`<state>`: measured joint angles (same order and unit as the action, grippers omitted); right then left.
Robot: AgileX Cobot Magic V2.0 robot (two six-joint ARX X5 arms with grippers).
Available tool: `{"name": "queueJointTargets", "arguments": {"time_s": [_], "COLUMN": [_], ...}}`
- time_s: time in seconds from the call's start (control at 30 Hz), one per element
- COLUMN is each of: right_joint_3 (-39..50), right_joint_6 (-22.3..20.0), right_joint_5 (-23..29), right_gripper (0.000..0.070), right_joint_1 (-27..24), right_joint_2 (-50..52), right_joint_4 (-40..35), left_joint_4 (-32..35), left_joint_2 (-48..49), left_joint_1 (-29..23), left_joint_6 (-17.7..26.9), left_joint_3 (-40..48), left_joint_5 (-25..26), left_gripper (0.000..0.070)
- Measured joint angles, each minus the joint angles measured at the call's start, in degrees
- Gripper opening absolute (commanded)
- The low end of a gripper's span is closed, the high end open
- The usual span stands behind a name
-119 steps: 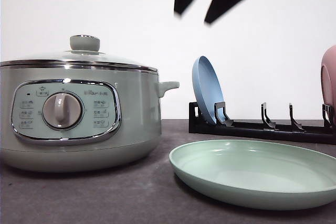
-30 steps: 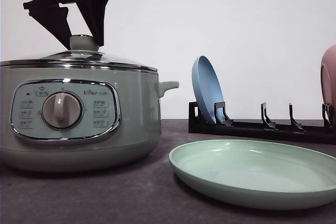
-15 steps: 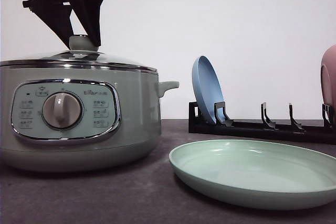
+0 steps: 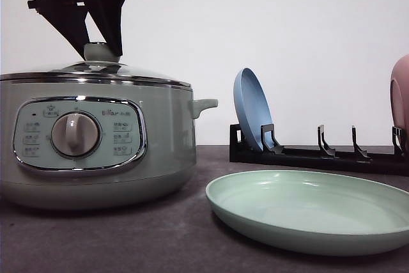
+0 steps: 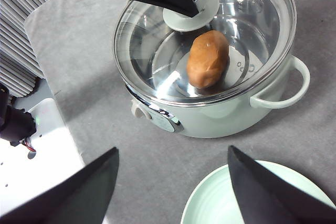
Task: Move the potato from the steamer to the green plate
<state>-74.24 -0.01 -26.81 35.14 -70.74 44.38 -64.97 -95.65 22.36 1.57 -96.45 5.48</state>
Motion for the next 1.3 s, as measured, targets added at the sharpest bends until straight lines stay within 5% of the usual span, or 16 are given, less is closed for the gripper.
{"name": "queueJointTargets", "arguments": {"time_s": [0.57, 1.3], "right_joint_3": [0.0, 0.0], "right_joint_6": [0.0, 0.4], "right_joint_5": [0.0, 0.0], "right_gripper": [0.0411, 0.0411], "right_joint_1": [0.0, 0.0], "right_joint_2": [0.0, 0.0], "right_joint_4": [0.0, 0.0], "left_joint_4": [-2.9, -5.4], "left_joint_2": [9.5, 15.6], "left_joint_1": [-5.7, -26.6], "left_joint_6": [-0.6, 0.5], "left_joint_3": [-2.7, -2.7], "left_joint_5": [-3.1, -4.7], "left_gripper": [0.0001, 0.0001]}}
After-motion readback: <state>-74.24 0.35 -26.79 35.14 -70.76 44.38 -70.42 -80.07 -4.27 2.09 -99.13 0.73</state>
